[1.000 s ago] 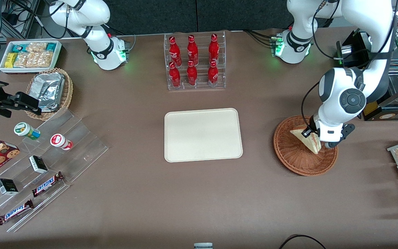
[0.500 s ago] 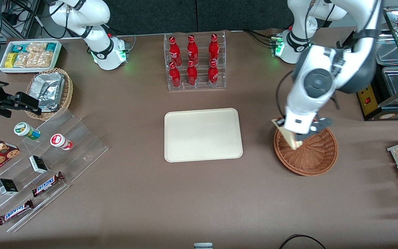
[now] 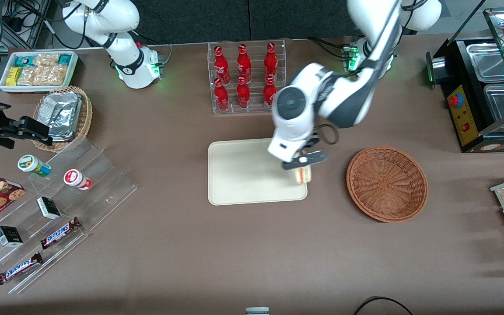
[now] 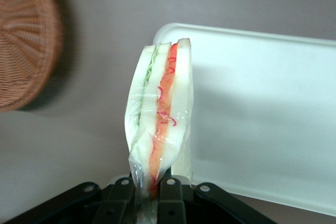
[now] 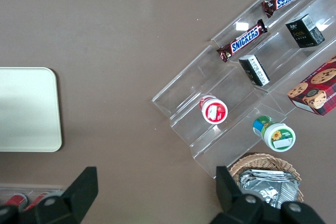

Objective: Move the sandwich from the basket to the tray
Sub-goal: 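Lower the sandwich onto the tray center and open the left gripper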

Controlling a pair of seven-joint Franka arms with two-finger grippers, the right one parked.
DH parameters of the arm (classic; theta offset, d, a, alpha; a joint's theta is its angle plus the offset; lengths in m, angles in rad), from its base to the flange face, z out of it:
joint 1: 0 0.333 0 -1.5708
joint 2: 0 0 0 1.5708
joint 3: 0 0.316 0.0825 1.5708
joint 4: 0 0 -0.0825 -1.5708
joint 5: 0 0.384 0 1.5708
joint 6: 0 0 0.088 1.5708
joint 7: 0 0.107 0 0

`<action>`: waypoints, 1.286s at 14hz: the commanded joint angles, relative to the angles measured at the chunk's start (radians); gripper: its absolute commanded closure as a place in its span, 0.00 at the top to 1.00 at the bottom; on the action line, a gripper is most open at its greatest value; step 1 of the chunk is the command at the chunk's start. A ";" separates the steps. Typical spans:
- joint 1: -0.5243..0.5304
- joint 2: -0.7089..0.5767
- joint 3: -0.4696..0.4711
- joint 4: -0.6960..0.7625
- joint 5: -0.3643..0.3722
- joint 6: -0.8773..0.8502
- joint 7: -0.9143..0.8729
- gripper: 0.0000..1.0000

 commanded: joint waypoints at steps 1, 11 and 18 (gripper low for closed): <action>-0.056 0.136 0.016 0.152 -0.012 -0.028 -0.004 0.00; -0.086 0.298 -0.052 0.240 -0.025 0.080 -0.048 0.00; -0.086 0.305 -0.079 0.229 -0.021 0.068 -0.052 0.40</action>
